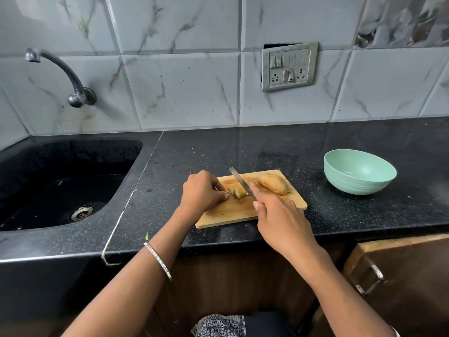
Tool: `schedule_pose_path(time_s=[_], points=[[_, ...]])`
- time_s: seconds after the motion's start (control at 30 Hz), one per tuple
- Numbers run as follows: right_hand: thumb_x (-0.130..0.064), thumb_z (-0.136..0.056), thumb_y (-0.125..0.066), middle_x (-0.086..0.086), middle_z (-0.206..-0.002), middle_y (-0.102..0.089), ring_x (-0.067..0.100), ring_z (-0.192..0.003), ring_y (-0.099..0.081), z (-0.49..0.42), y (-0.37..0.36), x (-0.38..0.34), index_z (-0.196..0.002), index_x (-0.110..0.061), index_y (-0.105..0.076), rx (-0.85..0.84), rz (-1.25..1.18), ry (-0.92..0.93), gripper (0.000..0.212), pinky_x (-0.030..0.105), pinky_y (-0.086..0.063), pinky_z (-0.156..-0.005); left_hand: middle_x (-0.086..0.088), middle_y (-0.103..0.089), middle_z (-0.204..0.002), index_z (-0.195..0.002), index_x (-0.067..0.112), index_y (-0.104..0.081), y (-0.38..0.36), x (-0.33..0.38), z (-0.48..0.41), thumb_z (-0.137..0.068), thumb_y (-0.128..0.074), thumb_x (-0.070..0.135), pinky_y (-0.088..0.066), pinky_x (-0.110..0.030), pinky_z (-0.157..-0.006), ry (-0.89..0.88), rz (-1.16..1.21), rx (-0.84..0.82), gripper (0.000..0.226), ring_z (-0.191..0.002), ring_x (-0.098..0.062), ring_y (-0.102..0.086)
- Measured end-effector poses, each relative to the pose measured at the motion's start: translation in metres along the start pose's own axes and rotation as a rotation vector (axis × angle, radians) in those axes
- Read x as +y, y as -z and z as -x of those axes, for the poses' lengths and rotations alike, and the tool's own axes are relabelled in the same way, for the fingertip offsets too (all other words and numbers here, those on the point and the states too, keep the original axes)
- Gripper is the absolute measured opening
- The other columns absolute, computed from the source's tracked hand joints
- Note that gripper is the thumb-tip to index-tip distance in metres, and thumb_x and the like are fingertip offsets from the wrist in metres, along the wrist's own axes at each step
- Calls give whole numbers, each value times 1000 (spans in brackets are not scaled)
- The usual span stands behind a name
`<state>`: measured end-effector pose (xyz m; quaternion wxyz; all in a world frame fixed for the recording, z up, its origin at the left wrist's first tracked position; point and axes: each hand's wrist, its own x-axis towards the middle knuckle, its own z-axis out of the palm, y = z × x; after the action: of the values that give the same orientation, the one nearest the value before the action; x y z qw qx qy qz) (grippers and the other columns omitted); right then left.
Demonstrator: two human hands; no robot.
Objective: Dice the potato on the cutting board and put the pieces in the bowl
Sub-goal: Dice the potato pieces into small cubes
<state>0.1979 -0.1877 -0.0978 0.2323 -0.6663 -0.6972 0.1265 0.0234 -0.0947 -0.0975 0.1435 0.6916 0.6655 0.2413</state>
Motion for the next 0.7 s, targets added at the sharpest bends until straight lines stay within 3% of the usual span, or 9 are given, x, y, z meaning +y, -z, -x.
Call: schedule_pose_path(time_s=[0.27, 0.33, 0.6, 0.7], points=[[-35, -108, -35, -1, -118, -68, 29, -108, -61, 3, -5, -1, -156, -44, -27, -10, 40, 32, 49, 37, -42, -70, 3, -71, -74, -77, 20, -76, 2, -5, -5, -78, -80, 22, -51, -30, -75, 69, 26, 49, 5, -83, -17, -66], [-34, -109, -35, 1, -121, -67, 31, -110, -60, 3, -7, -4, -156, -43, -27, -22, 61, 31, 49, 36, -39, -70, 4, -68, -74, -78, 21, -76, 4, -8, -9, -78, -80, 22, -45, -29, -72, 83, 15, 69, 4, -89, -17, -65], [-36, -108, -34, -1, -118, -67, 28, -111, -60, 4, -4, 1, -157, -44, -24, -4, 29, 11, 50, 37, -40, -71, 3, -73, -91, -97, 24, -77, 2, -10, -15, -84, -76, 34, -47, -29, -74, -15, -27, 82, 17, -92, -17, -64], [-36, -109, -35, -2, -123, -67, 29, -116, -59, 1, 0, 2, -156, -44, -25, -5, 31, -1, 49, 39, -43, -75, 10, -71, -95, -103, 28, -75, 1, -2, -12, -79, -80, 39, -47, -25, -64, -110, 16, 29, 27, -74, -9, -64]])
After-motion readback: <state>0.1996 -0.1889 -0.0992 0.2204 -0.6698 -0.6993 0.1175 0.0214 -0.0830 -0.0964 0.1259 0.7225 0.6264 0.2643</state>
